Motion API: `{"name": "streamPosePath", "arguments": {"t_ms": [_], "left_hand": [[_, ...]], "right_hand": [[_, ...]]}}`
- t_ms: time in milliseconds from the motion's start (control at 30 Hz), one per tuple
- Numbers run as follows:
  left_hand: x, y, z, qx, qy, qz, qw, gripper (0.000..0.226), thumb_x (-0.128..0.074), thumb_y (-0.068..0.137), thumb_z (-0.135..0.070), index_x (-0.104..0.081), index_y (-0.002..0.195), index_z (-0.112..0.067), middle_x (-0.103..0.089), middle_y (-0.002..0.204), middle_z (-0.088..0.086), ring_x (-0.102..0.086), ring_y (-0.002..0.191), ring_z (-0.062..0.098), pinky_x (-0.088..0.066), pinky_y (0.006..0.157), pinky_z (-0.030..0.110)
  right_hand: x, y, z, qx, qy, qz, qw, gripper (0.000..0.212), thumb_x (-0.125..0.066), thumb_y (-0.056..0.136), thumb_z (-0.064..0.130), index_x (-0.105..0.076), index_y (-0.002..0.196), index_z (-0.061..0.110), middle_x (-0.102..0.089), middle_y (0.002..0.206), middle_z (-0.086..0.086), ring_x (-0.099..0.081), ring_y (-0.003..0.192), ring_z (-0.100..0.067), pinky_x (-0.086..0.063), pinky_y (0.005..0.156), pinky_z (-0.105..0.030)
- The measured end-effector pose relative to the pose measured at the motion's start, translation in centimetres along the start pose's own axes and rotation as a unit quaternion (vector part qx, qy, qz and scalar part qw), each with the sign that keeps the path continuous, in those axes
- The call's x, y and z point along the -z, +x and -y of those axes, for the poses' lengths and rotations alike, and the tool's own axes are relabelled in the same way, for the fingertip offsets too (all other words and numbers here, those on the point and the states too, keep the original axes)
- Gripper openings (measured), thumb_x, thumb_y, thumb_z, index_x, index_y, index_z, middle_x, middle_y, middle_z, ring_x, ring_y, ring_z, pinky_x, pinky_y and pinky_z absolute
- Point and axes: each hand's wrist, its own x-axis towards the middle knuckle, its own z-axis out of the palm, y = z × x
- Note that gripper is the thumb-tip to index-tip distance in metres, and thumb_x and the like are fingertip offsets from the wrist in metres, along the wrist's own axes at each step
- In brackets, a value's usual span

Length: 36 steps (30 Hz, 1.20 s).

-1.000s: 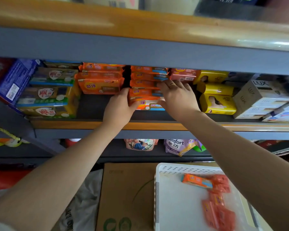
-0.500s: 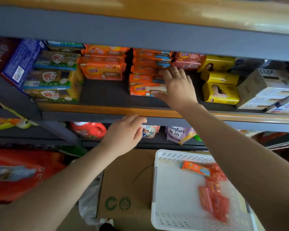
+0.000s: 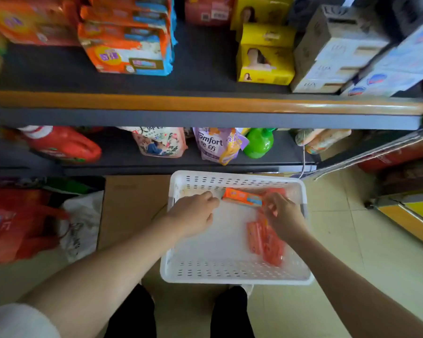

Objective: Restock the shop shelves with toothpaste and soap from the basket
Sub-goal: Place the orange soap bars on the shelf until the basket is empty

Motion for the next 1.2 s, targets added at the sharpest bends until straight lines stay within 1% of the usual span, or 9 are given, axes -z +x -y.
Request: {"name": "streamPosePath", "arguments": {"t_ms": [133, 233, 367, 567, 633, 733, 967, 1167, 1200], "left_hand": [[-3.8, 3.8, -0.4, -0.011, 0.053, -0.021, 0.998, 0.048, -0.052, 0.084, -0.008, -0.043, 0.131, -0.008, -0.043, 0.135, 0.012, -0.052, 0.11, 0.032, -0.05, 0.079, 0.039], [-6.4, 7.1, -0.2, -0.064, 0.136, -0.084, 0.985, 0.053, -0.065, 0.058, 0.001, -0.062, 0.11, -0.001, -0.065, 0.112, 0.019, -0.067, 0.09, 0.035, -0.058, 0.066, 0.039], [-8.8, 10.3, -1.2, -0.083, 0.226, -0.156, 0.958, 0.045, -0.035, 0.072, -0.008, -0.069, 0.101, -0.006, -0.071, 0.104, 0.013, -0.069, 0.092, 0.027, -0.056, 0.078, 0.038], [-10.5, 12.7, -2.8, -0.007, 0.218, -0.162, 0.962, 0.026, -0.054, 0.071, -0.013, -0.067, 0.094, -0.011, -0.066, 0.08, 0.003, -0.064, 0.072, 0.023, -0.053, 0.068, 0.029], [-10.4, 12.8, -2.5, 0.014, 0.19, -0.124, 0.974, 0.034, -0.067, 0.068, -0.016, -0.064, 0.102, -0.01, -0.067, 0.093, 0.007, -0.064, 0.084, 0.027, -0.051, 0.072, 0.032], [-9.7, 12.3, -1.7, 0.048, 0.108, -0.044, 0.992, 0.037, -0.055, 0.088, -0.028, -0.047, 0.119, -0.009, -0.058, 0.117, 0.012, -0.057, 0.105, 0.034, -0.045, 0.08, 0.038], [-6.1, 6.5, 0.7, 0.107, -0.082, -0.092, 0.987, 0.045, -0.057, 0.084, -0.046, -0.05, 0.116, -0.016, -0.062, 0.111, 0.005, -0.059, 0.093, 0.022, -0.042, 0.067, 0.029], [-2.5, 1.7, 2.7, 0.149, -0.265, -0.137, 0.943, 0.047, -0.065, 0.079, -0.042, -0.052, 0.119, -0.02, -0.063, 0.115, 0.001, -0.06, 0.09, 0.014, -0.051, 0.072, 0.027], [-2.0, 1.2, 2.9, 0.14, -0.286, -0.142, 0.937, 0.047, -0.067, 0.078, -0.041, -0.053, 0.118, -0.021, -0.064, 0.113, 0.0, -0.059, 0.088, 0.012, -0.05, 0.07, 0.024]], "right_hand": [[-3.7, 1.5, -3.1, -0.018, -0.068, 0.064, 0.995, 0.03, -0.05, 0.088, 0.013, -0.055, 0.118, 0.011, -0.057, 0.122, -0.012, -0.054, 0.108, -0.033, -0.048, 0.087, -0.043], [-5.1, 1.7, -4.5, -0.032, -0.102, 0.089, 0.99, 0.03, -0.042, 0.092, 0.014, -0.052, 0.12, 0.015, -0.054, 0.124, -0.008, -0.054, 0.11, -0.031, -0.048, 0.085, -0.041], [-5.2, 0.9, -6.3, -0.004, -0.102, 0.077, 0.992, 0.024, -0.041, 0.091, 0.011, -0.055, 0.11, 0.012, -0.054, 0.122, -0.004, -0.053, 0.11, -0.028, -0.046, 0.08, -0.036], [-5.8, 1.3, -7.4, 0.062, -0.175, 0.158, 0.97, 0.033, -0.038, 0.091, 0.007, -0.05, 0.121, 0.012, -0.052, 0.127, -0.007, -0.045, 0.119, -0.027, -0.039, 0.094, -0.035], [-6.6, 1.2, -7.1, 0.076, -0.215, 0.202, 0.953, 0.037, -0.039, 0.091, 0.008, -0.044, 0.127, 0.013, -0.047, 0.132, -0.007, -0.04, 0.125, -0.026, -0.034, 0.101, -0.038], [-7.7, 0.9, -7.0, 0.066, -0.225, 0.198, 0.952, 0.034, -0.042, 0.091, 0.014, -0.043, 0.124, 0.011, -0.048, 0.132, -0.009, -0.036, 0.129, -0.028, -0.03, 0.106, -0.04], [-10.4, 1.2, -5.3, -0.031, -0.225, 0.149, 0.962, 0.056, -0.06, 0.084, 0.034, -0.036, 0.124, 0.005, -0.053, 0.125, -0.016, -0.039, 0.126, -0.032, -0.029, 0.105, -0.04], [-12.9, 1.0, -4.6, -0.01, -0.246, 0.056, 0.968, 0.025, -0.061, 0.084, 0.02, -0.057, 0.103, 0.004, -0.059, 0.106, -0.017, -0.052, 0.106, -0.036, -0.042, 0.095, -0.045], [-12.9, 0.6, -4.1, -0.011, -0.229, 0.09, 0.969, 0.023, -0.056, 0.086, 0.016, -0.053, 0.107, 0.006, -0.057, 0.109, -0.015, -0.051, 0.108, -0.035, -0.042, 0.094, -0.043]]}}
